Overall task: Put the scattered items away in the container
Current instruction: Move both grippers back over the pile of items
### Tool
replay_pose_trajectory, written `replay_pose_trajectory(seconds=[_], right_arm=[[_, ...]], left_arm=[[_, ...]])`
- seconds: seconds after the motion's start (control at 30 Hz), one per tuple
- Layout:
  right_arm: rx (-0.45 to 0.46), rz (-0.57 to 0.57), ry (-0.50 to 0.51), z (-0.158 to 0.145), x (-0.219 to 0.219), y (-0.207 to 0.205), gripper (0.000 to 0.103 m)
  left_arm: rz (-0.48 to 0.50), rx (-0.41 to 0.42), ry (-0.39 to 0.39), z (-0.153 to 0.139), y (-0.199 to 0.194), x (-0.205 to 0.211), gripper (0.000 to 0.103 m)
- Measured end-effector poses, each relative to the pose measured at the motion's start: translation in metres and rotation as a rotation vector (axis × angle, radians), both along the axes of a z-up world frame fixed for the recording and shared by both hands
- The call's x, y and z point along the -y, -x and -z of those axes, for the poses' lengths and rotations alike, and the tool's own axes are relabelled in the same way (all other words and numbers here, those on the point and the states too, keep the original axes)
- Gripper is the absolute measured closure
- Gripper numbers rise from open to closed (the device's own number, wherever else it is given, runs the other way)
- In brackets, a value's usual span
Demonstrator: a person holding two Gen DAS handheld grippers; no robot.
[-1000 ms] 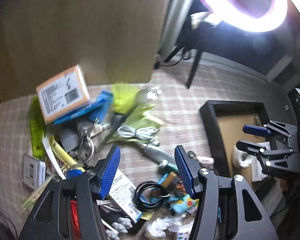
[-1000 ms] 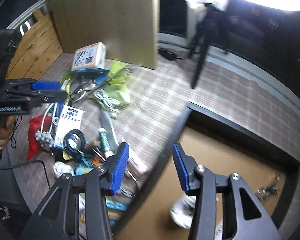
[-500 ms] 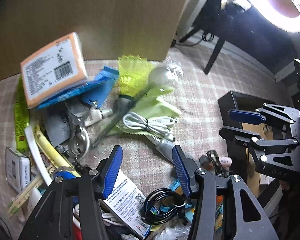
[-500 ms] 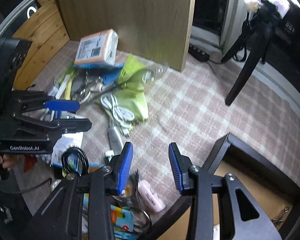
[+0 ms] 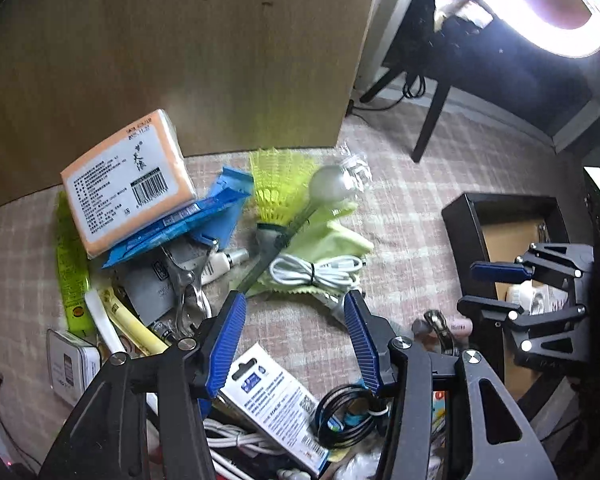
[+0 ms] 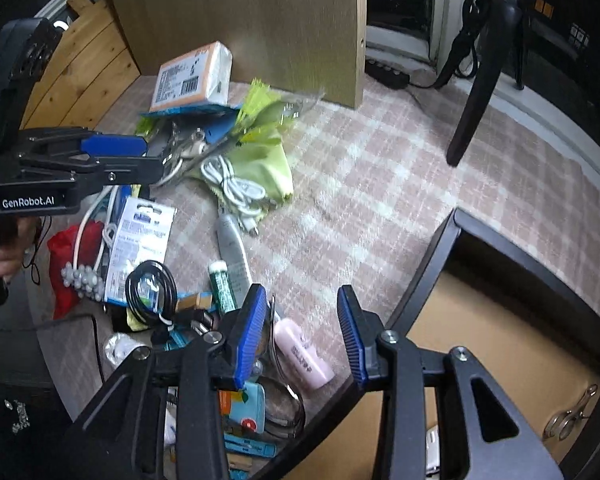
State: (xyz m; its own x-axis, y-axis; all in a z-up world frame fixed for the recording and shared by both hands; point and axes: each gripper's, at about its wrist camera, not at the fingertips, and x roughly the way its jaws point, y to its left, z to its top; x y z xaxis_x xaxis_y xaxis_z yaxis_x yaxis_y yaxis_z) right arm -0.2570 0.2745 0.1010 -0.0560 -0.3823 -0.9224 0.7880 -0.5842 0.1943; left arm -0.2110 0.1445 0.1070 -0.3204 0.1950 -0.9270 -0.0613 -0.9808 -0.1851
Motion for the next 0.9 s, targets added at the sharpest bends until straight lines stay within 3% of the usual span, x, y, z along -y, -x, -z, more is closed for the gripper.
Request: replay_pose_trajectory(seconds=[0.3, 0.63, 0.9], right_arm=[[0.032, -0.027, -0.019, 0.013, 0.005, -0.008, 0.075], [0.026, -0.048, -0.057, 0.027, 0.018, -0.013, 0.078], [0.044, -0.032, -0.048, 0.035, 0.016, -0.013, 0.091]], left_arm=[[0.005, 0.094, -0.088, 0.031, 0.0, -0.023, 0.057], [-0.016, 0.156, -0.053, 0.056, 0.009, -0.047, 0.057], [-0.007, 0.156, -0.029, 0.068, 0.011, -0.07, 0.06]])
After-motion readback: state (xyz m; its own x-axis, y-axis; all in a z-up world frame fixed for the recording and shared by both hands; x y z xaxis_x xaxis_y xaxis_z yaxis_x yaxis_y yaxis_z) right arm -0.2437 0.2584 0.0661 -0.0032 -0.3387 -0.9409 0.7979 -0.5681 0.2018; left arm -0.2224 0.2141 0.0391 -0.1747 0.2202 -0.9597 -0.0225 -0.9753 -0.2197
